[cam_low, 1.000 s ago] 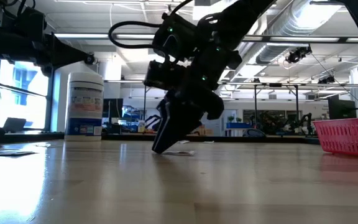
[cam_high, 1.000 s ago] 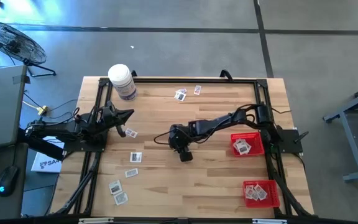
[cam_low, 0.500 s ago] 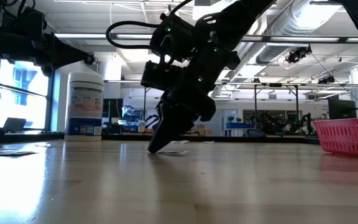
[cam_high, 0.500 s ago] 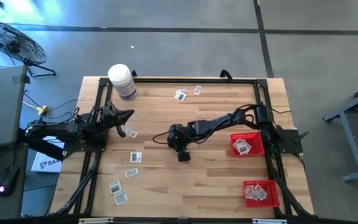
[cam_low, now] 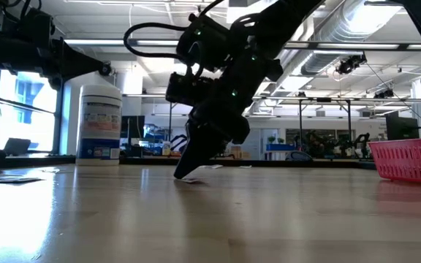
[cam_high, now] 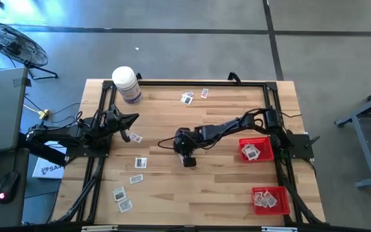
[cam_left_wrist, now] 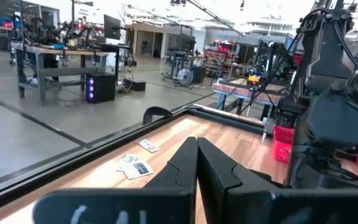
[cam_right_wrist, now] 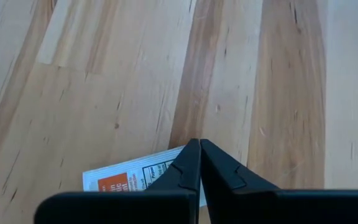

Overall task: Pick & Place First Aid Supplies
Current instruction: Put the orange ointment pack into the bottom red basket

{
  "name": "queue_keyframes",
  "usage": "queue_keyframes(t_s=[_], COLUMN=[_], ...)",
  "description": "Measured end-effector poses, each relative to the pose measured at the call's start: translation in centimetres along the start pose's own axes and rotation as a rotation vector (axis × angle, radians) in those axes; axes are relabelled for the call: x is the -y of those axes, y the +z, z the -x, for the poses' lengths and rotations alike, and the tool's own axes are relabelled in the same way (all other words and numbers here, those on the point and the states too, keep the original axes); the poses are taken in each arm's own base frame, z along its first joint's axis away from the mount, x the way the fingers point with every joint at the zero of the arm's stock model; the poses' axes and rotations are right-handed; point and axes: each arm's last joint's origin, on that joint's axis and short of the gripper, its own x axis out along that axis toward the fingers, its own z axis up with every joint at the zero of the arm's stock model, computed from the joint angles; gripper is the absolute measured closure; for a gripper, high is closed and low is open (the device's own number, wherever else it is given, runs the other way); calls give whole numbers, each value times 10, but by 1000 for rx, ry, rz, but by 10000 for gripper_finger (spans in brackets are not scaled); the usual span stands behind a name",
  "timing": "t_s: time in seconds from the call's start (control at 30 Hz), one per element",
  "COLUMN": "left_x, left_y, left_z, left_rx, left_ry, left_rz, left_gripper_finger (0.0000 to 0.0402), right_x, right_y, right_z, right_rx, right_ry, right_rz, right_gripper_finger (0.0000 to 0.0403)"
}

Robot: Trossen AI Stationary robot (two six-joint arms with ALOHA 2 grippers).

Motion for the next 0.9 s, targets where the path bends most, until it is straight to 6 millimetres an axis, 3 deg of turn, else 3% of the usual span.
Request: queue_keyframes(t_s=[0.5,0.9], left_x=[0,0], left_y=[0,0], left_z=[0,0], left_rx=[0,1], left_ry=[3,4], left_rz=[0,-1], left_gripper_finger=[401,401], right_x=[6,9], right_y=[17,12], right_z=[39,34], right_rx=[108,74], right_ry=[-3,47], right_rz=[-17,-55], right_gripper_finger=[399,285])
